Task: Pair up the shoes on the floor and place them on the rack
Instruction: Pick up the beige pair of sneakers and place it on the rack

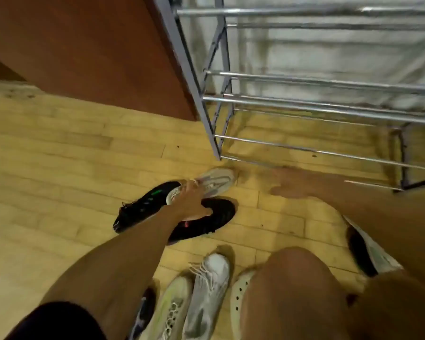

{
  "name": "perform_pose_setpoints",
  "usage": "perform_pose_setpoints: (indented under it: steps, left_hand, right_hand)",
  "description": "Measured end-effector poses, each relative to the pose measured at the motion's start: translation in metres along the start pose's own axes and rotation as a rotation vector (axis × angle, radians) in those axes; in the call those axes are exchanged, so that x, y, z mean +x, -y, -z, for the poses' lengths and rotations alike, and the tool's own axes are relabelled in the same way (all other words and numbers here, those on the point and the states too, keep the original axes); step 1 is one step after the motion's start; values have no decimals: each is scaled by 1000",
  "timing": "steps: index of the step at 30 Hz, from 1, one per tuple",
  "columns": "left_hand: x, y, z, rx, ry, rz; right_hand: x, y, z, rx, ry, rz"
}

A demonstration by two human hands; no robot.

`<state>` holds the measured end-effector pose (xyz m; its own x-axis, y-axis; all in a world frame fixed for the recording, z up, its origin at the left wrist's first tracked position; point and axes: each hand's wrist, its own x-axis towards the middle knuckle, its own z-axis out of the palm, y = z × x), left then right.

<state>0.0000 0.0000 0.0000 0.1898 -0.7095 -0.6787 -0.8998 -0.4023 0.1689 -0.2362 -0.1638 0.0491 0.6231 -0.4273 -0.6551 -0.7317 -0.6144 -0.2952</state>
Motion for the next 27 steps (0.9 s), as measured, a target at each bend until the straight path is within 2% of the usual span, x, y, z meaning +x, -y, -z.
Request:
perform_pose_setpoints:
  steps: [4, 7, 10, 15, 20, 23, 27]
  left_hand:
    - [10, 22, -34, -13, -42, 143]
    - [17, 35, -51, -56, -157, 192]
    - [21, 47, -59, -168, -143, 301]
    - [45, 60, -45, -159, -145, 418]
    - [57, 58, -28, 101, -102, 429]
    - [53, 51, -23, 100, -89, 436]
    - [35, 35, -7, 125, -143, 315]
  right_hand:
    - [14, 2, -11, -91, 24, -26]
    - [17, 15, -19, -145, -41, 18]
    - [17, 27, -28, -113, -6, 47]
    - [29, 26, -43, -70, 56, 52]
    - [34, 15, -54, -72, 81, 10]
    - [27, 13, -57, -79, 108, -5]
    - [5, 6, -51, -100, 103, -17]
